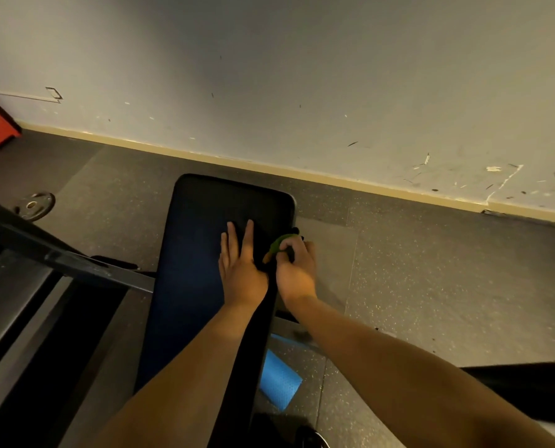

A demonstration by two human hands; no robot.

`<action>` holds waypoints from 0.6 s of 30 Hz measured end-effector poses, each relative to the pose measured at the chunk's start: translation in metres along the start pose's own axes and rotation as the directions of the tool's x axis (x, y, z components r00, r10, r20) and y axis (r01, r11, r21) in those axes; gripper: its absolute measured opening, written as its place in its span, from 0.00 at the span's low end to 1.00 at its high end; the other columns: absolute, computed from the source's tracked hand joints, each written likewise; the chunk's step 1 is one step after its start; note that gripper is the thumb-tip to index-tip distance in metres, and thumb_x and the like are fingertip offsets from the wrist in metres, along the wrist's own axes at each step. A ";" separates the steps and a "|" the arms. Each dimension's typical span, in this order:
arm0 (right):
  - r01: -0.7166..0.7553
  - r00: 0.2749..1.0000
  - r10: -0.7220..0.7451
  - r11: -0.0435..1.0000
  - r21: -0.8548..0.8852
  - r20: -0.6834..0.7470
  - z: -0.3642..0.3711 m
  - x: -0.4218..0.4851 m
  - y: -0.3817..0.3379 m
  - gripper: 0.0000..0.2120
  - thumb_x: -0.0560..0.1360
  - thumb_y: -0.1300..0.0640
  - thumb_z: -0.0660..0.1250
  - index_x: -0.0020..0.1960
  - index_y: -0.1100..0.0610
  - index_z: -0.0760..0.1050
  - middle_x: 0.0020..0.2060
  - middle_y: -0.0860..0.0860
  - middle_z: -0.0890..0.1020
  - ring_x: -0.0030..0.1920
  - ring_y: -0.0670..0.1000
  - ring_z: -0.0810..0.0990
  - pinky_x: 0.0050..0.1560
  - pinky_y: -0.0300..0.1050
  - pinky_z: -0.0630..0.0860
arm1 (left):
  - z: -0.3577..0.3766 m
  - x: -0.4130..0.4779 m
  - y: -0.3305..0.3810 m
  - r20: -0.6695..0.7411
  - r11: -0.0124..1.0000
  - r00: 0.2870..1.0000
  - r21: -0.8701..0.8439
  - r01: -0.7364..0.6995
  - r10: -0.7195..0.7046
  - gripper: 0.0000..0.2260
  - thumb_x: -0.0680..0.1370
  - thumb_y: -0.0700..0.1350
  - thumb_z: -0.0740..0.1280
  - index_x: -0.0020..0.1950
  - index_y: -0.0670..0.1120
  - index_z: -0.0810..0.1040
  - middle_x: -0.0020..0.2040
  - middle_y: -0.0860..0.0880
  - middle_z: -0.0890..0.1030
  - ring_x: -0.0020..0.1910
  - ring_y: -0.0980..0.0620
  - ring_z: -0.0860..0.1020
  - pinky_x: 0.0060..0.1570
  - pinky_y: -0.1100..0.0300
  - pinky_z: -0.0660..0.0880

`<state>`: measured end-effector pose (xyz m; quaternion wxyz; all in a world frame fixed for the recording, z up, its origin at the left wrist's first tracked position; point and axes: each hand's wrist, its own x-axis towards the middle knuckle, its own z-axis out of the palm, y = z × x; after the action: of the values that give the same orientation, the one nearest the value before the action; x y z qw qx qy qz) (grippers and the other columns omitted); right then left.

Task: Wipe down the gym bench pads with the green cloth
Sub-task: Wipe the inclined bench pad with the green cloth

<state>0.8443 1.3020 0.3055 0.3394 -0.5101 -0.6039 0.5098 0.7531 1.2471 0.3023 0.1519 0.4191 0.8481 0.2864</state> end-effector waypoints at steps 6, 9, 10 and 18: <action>0.049 0.993 -0.048 0.999 0.008 -0.109 -0.015 0.050 -0.041 0.03 0.80 0.53 0.64 0.48 0.47 0.71 0.53 0.47 0.66 0.49 0.46 0.72 0.49 0.37 0.71 | 0.003 -0.022 -0.029 0.048 0.997 0.996 0.009 -0.081 0.080 0.34 0.82 0.58 0.63 0.81 0.61 0.45 0.81 0.55 0.37 0.79 0.54 0.35 0.77 0.46 0.46; 0.004 0.988 -0.003 1.000 0.002 -0.151 -0.002 0.060 -0.052 0.03 0.78 0.55 0.63 0.46 0.51 0.69 0.53 0.49 0.67 0.48 0.51 0.72 0.50 0.47 0.72 | 0.007 -0.024 -0.022 0.038 1.000 0.999 0.014 -0.025 0.024 0.35 0.82 0.57 0.62 0.81 0.62 0.42 0.81 0.55 0.35 0.78 0.55 0.33 0.77 0.46 0.45; -0.015 0.988 0.009 0.999 -0.034 -0.156 0.004 0.056 -0.050 0.03 0.77 0.55 0.63 0.48 0.50 0.68 0.53 0.49 0.68 0.49 0.51 0.72 0.50 0.48 0.73 | 0.007 -0.023 -0.019 0.040 0.999 0.999 0.043 -0.015 0.014 0.35 0.82 0.57 0.62 0.81 0.62 0.42 0.81 0.54 0.35 0.79 0.54 0.34 0.78 0.46 0.45; -0.109 0.982 0.110 0.994 0.019 -0.155 0.014 -0.006 -0.004 0.15 0.76 0.63 0.62 0.38 0.43 0.69 0.45 0.44 0.73 0.47 0.50 0.75 0.50 0.51 0.76 | -0.004 -0.023 -0.016 0.141 0.998 0.990 0.066 -0.019 0.009 0.37 0.82 0.54 0.64 0.81 0.61 0.41 0.81 0.51 0.34 0.80 0.50 0.35 0.78 0.48 0.42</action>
<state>0.8321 1.2923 0.3071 0.3597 -0.5790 -0.5438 0.4895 0.7550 1.2200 0.2959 0.1952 0.4490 0.8415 0.2284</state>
